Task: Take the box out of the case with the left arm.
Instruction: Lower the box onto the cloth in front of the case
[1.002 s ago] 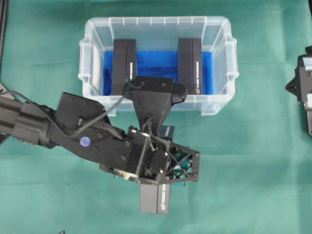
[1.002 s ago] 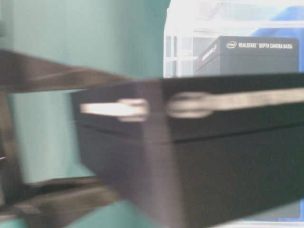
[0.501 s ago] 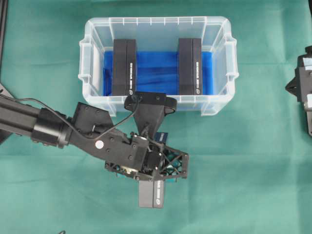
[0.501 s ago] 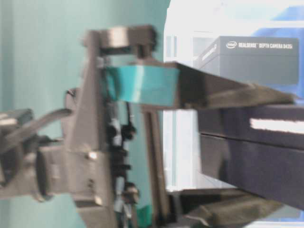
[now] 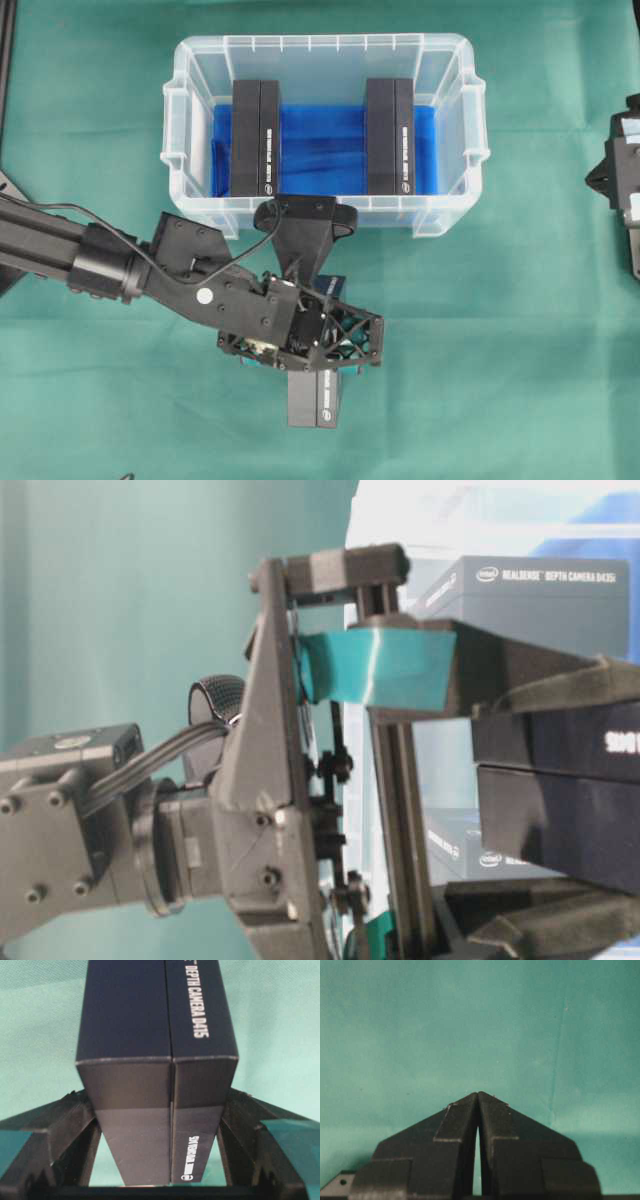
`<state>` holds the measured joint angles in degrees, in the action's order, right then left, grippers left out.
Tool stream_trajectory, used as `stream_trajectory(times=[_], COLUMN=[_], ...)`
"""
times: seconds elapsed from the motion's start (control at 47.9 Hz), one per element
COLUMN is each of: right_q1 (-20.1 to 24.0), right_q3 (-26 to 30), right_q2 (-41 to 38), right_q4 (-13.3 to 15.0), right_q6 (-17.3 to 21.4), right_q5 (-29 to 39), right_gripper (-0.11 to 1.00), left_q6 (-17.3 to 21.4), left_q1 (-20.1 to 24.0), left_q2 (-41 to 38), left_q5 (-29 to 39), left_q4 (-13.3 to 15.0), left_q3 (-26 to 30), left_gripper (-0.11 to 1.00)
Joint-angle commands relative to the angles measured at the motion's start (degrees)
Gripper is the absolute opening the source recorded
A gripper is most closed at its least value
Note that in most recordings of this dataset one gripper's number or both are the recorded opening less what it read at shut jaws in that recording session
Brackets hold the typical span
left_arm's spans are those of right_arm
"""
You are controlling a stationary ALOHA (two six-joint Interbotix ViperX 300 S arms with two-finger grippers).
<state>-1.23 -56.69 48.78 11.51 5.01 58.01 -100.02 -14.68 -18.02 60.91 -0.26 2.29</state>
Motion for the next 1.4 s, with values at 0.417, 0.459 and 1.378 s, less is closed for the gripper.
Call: stream_trajectory(times=[0.417,0.459,1.378], right_q1=[-0.09,-0.09,-0.09], right_q3=[1.58,1.58,1.67], right_q2=[-0.18,-0.18,-0.18], right_q4=[0.18,0.18,0.18], right_q6=[0.09,0.09,0.00], right_q5=[-0.18,-0.18,-0.18], right_gripper=[0.07,0.07,0.07], left_q6=[-0.09,-0.09,2.02], left_q1=[0.18,0.26,4.13], left_q2=[2.20,2.11,5.27], left_q5=[-0.35,-0.35,22.59], left_q4=[0.44,0.44,-1.76], left_q3=[1.14,1.14,22.06], left_gripper=[0.93,0.97,0.92])
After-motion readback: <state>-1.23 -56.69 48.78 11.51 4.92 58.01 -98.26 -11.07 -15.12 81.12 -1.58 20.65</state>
